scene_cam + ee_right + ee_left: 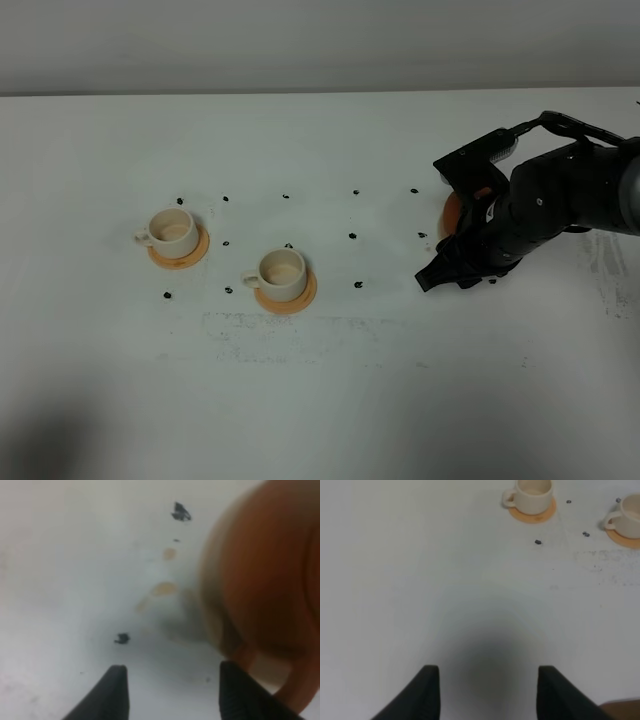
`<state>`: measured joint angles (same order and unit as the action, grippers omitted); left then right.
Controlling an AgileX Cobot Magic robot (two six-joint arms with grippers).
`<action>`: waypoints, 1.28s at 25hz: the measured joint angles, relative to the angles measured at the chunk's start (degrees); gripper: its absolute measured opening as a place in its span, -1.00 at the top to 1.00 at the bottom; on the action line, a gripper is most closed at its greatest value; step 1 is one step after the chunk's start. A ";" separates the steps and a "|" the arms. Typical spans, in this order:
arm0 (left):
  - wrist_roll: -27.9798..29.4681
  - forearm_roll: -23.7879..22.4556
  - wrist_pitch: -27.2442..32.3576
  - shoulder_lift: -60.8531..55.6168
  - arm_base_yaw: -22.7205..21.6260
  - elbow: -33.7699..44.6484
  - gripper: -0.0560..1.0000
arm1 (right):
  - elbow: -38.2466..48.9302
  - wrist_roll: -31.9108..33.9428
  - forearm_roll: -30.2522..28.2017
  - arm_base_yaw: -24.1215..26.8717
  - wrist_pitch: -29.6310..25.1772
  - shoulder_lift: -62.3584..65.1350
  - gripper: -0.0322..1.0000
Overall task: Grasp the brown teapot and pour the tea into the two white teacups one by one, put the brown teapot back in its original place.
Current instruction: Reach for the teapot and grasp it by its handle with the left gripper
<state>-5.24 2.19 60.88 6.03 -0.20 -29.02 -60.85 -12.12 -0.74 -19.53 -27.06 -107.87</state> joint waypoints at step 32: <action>0.06 0.00 0.00 0.00 0.00 0.00 0.02 | -13.31 13.70 8.15 6.28 -18.13 1.56 0.09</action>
<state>-5.17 2.19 60.88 6.03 -0.20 -29.02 -74.15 1.57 7.41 -13.25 -45.18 -106.31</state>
